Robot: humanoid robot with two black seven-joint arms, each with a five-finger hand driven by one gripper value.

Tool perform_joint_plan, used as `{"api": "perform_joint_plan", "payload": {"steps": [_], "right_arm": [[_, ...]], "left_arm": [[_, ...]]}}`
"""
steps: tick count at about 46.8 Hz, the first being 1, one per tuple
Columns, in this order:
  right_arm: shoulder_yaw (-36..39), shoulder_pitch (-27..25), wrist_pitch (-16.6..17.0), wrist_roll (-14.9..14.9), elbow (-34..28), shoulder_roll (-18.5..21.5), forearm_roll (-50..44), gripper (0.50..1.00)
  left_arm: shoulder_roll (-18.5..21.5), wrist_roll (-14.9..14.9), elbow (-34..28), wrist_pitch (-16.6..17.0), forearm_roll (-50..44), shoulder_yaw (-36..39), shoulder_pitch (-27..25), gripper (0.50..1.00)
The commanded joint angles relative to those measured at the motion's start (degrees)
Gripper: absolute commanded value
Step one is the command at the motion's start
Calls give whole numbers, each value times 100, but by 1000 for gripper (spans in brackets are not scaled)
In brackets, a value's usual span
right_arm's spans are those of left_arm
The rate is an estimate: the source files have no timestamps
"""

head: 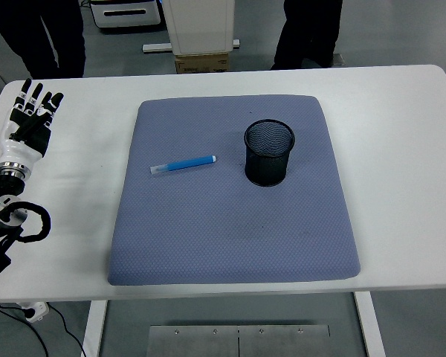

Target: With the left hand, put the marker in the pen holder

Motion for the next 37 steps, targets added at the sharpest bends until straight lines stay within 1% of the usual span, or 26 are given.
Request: {"api": "perform_joint_plan", "payload": {"steps": [1, 3, 5, 8, 12, 28, 37], "right_arm": [[0, 0, 1, 0, 7, 0, 0, 1000], [0, 0, 1, 0, -2, 0, 0, 1000], [0, 0, 1, 0, 7, 0, 0, 1000], [0, 0, 1, 0, -2, 0, 0, 1000], [0, 0, 9, 0, 7, 0, 0, 1000], [0, 0, 1, 0, 7, 0, 0, 1000], [0, 0, 1, 0, -2, 0, 0, 1000]], "left_arm": [[-8, -20, -8, 22, 2, 9, -9, 1000], [-17, -2, 1, 93, -7, 9, -18, 1000], [-43, -2, 1, 32, -7, 9, -9, 1000], [-43, 7, 1, 67, -7, 9, 0, 1000], [-69, 7, 1, -12, 2, 18, 44, 1000], [-104, 24, -8, -4, -60, 0, 44, 1000], [-306, 24, -8, 40, -77, -8, 61, 1000]]}}
